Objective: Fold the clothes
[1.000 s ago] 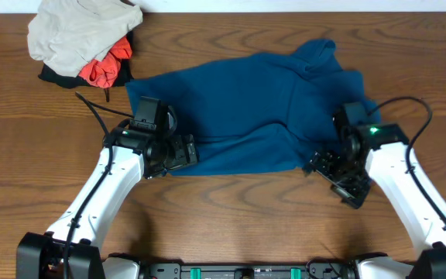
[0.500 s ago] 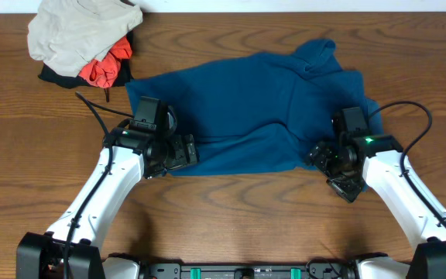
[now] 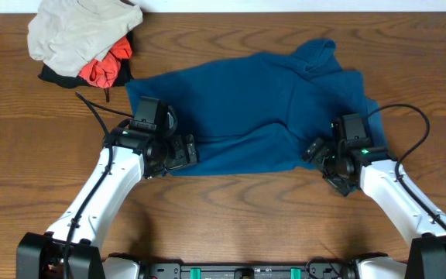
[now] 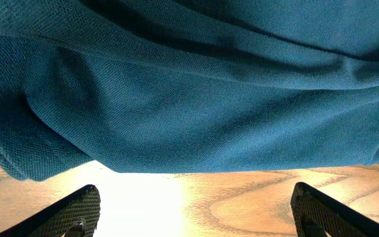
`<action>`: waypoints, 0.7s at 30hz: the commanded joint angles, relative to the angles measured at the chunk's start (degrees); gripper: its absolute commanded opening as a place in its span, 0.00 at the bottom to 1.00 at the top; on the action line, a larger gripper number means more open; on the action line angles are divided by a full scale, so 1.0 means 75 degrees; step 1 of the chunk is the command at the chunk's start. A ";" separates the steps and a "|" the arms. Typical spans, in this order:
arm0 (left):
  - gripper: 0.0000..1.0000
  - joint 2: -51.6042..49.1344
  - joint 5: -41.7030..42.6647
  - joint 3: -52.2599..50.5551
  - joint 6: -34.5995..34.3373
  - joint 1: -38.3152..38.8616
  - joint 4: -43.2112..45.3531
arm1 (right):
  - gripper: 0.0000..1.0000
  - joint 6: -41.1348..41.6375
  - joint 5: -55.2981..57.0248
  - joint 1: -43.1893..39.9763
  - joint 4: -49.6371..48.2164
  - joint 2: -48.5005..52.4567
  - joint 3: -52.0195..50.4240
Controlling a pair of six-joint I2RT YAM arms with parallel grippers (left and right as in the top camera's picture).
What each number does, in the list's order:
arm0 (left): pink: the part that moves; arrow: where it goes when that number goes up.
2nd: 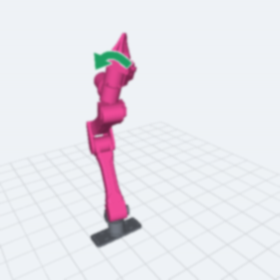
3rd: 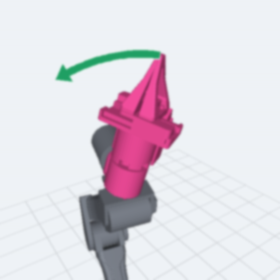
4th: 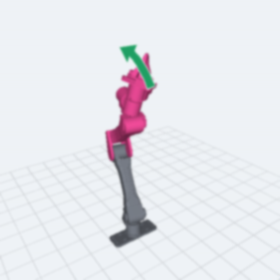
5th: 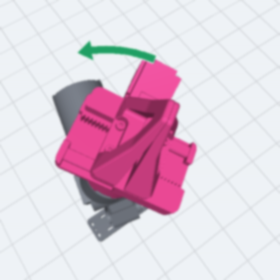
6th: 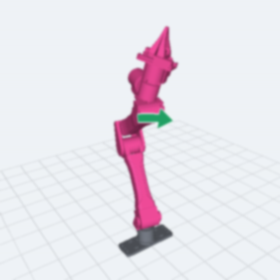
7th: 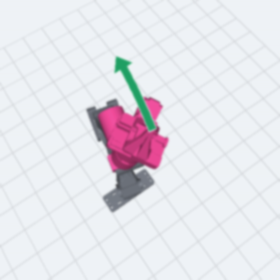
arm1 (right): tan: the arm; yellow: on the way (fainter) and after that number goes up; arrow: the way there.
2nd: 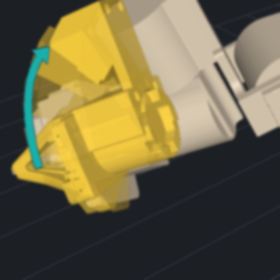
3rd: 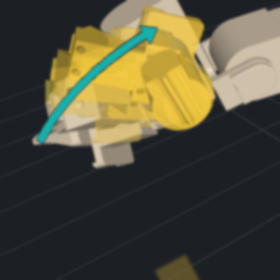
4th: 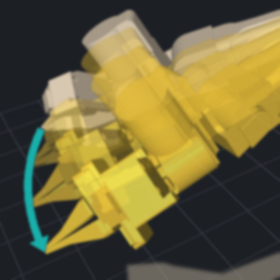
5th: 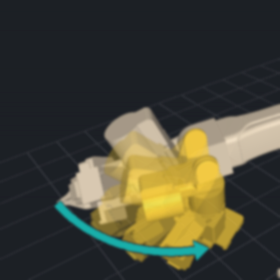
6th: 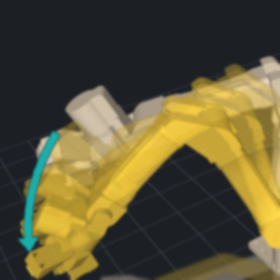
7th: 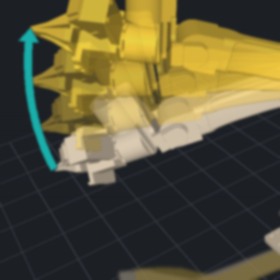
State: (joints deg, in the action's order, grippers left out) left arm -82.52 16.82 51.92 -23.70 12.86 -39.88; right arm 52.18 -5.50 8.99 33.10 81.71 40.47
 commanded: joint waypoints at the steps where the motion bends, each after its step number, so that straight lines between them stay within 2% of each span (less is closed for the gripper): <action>1: 0.93 -0.0035 0.0073 0.0000 0.0134 0.0012 -0.0015 | 0.96 -0.0358 0.0169 -0.0221 -0.0119 -0.0050 -0.0070; 5: 0.93 -0.0035 0.0070 0.0000 0.0134 0.0012 -0.0015 | 0.89 -0.0405 0.0172 -0.0321 -0.0140 -0.0044 -0.0073; 7: 0.93 -0.0035 0.0073 0.0000 0.0134 0.0012 -0.0015 | 0.77 -0.0402 0.0224 -0.0321 -0.0140 -0.0044 -0.0082; 9: 0.93 -0.0035 0.0073 0.0000 0.0134 0.0012 -0.0015 | 0.53 -0.0396 0.0227 -0.0321 -0.0160 -0.0044 -0.0114; 10: 0.93 -0.0035 0.0070 0.0000 0.0134 0.0012 -0.0015 | 0.47 -0.0396 0.0224 -0.0321 -0.0157 -0.0044 -0.0125; 12: 0.93 -0.0035 0.0073 0.0000 0.0134 0.0012 -0.0017 | 0.47 -0.0393 0.0216 -0.0321 -0.0154 -0.0044 -0.0134; 15: 0.93 -0.0035 0.0073 0.0000 0.0134 0.0012 -0.0017 | 0.38 -0.0393 0.0230 -0.0321 -0.0163 -0.0044 -0.0140; 17: 0.93 -0.0035 0.0073 0.0000 0.0134 0.0012 -0.0017 | 0.30 -0.0393 0.0309 -0.0321 -0.0169 -0.0047 -0.0140; 21: 0.93 -0.0035 0.0070 0.0000 0.0134 0.0012 -0.0020 | 0.02 -0.0393 0.0437 -0.0323 -0.0323 -0.0055 -0.0140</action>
State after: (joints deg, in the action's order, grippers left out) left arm -82.52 16.82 51.92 -23.70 12.86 -39.88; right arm 49.10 -3.81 6.96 31.40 81.71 39.72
